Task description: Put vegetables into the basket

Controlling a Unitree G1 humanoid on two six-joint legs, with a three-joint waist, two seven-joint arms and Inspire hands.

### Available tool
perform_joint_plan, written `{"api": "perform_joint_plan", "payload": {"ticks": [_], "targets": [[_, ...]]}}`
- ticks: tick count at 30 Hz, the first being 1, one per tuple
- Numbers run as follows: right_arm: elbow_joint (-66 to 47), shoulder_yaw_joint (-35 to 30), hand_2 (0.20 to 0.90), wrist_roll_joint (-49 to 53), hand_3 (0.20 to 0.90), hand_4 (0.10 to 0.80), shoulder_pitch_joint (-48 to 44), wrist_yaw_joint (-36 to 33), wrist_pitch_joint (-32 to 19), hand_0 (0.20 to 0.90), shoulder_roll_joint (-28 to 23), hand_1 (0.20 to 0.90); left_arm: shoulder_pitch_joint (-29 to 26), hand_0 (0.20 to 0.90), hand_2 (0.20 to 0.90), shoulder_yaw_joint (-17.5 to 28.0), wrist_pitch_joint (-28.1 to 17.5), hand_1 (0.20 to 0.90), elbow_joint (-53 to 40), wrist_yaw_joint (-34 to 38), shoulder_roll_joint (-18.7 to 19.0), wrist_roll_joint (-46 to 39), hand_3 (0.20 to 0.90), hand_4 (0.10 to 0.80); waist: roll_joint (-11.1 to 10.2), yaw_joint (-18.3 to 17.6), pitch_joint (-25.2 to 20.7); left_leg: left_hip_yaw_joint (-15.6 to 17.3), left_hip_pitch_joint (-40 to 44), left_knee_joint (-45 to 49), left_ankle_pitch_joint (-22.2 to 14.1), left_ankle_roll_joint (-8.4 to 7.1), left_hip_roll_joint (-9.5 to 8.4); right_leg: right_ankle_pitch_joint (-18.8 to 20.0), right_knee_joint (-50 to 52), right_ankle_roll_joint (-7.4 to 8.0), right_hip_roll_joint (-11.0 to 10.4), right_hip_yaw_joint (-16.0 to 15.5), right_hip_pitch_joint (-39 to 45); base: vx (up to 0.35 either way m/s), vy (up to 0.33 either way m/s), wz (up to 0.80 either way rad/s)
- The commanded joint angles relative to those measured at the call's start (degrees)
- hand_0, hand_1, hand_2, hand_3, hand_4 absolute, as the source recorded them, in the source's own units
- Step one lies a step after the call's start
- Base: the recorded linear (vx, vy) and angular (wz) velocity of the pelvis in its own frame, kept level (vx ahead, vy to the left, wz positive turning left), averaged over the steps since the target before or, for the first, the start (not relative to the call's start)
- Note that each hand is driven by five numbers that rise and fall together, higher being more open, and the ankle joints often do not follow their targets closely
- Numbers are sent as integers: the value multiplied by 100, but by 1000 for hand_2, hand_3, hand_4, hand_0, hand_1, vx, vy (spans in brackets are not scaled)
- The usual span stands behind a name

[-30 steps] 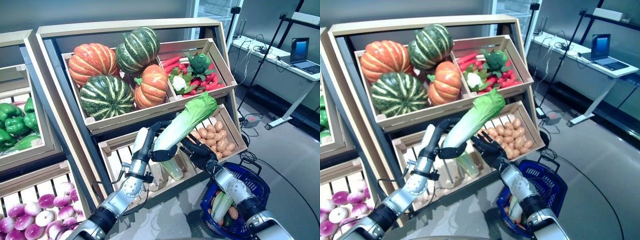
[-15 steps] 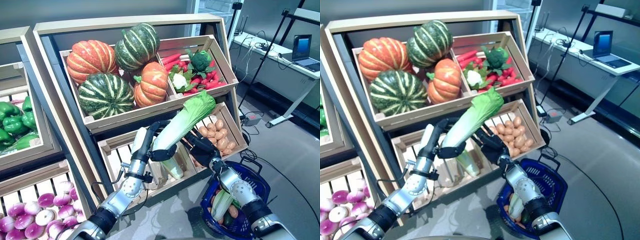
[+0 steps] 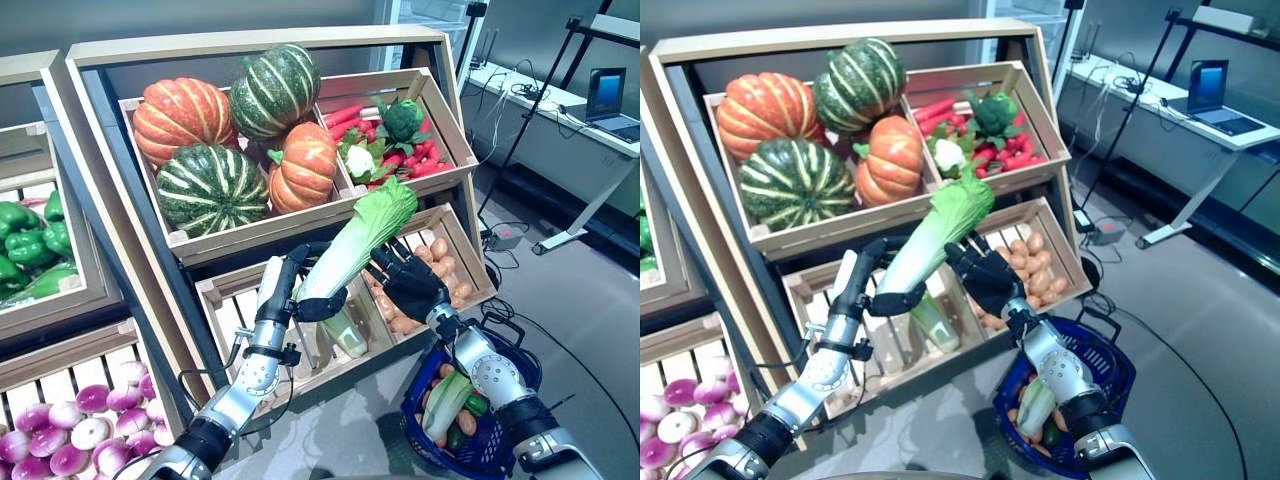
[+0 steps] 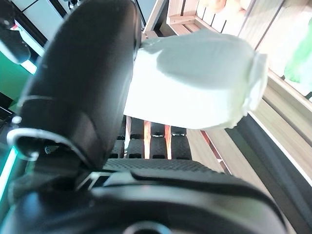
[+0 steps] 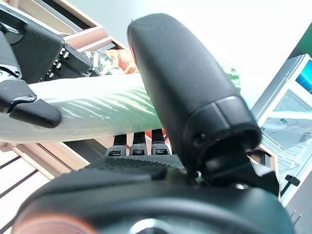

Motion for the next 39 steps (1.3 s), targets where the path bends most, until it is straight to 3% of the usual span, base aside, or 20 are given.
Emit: {"api": "perform_joint_plan", "payload": {"ticks": [1, 8, 17, 21, 28, 35, 36, 37, 39], "targets": [[-996, -709, 900, 439, 900, 800, -605, 916, -342, 900, 235, 900, -670, 300, 300, 243, -425, 300, 112, 93, 46, 128, 300, 400, -212, -124, -61, -239, -99, 50, -301, 65, -109, -191, 79, -15, -168, 77, 232, 0, 0, 0], [-1017, -709, 900, 272, 900, 800, -672, 805, -222, 900, 248, 900, -730, 300, 300, 91, -513, 300, 118, -69, 53, 449, 300, 400, -211, -139, -69, -247, -95, 56, -313, 51, -103, -202, 84, -7, -173, 92, 241, 0, 0, 0], [-628, -431, 900, 404, 900, 800, -877, 634, -286, 900, 432, 900, -952, 300, 300, -466, -719, 300, -334, -370, 124, 701, 300, 400, -198, -99, -62, -268, -92, 46, -318, 55, -113, -205, 84, 14, -179, 64, 256, 0, 0, 0], [-469, -433, 900, 458, 900, 800, -1052, 424, -489, 900, 504, 900, -993, 300, 300, -646, -750, 300, -495, -685, 122, 327, 300, 400, -190, -74, -70, -278, -81, 39, -336, 54, -116, -214, 77, 21, -183, 43, 272, 0, 0, 0], [127, -788, 900, 785, 900, 800, -1514, -32, -1197, 900, 436, 900, -851, 300, 300, -812, -535, 300, -876, -1904, -24, -1106, 300, 400, -148, 16, -68, -301, -60, 48, -362, 48, -117, -215, 80, 18, -183, 14, 299, 0, 0, 0], [730, -905, 900, 803, 900, 800, -1936, -202, -1349, 900, 284, 900, -743, 300, 300, -1071, -536, 300, -1210, -2401, -72, -1531, 300, 400, -134, 120, -39, -357, -69, 50, -376, 57, -124, -213, 89, -3, -185, -27, 312, 0, 0, 0], [816, -891, 533, 845, 533, 555, -1986, -198, -1375, 533, 264, 533, -751, 300, 300, -1102, -530, 300, -1237, -2352, -76, -1533, 300, 400, -132, 129, -38, -366, -64, 46, -376, 59, -126, -211, 88, -3, -185, -34, 316, 0, 0, 0], [856, -894, 300, 894, 300, 400, -2008, -154, -1412, 300, 262, 300, -760, 300, 300, -1117, -523, 300, -1257, -2290, -79, -1515, 300, 400, -128, 138, -37, -378, -63, 43, -379, 62, -129, -212, 87, -6, -184, -41, 320, 0, 0, 0], [866, -883, 300, 948, 300, 400, -2000, 36, -1384, 300, 249, 300, -758, 300, 300, -1094, -486, 300, -1304, -2218, -54, -1523, 300, 400, -125, 156, -38, -397, -62, 42, -383, 66, -131, -214, 88, -10, -184, -57, 327, 16, 0, 6]]}}
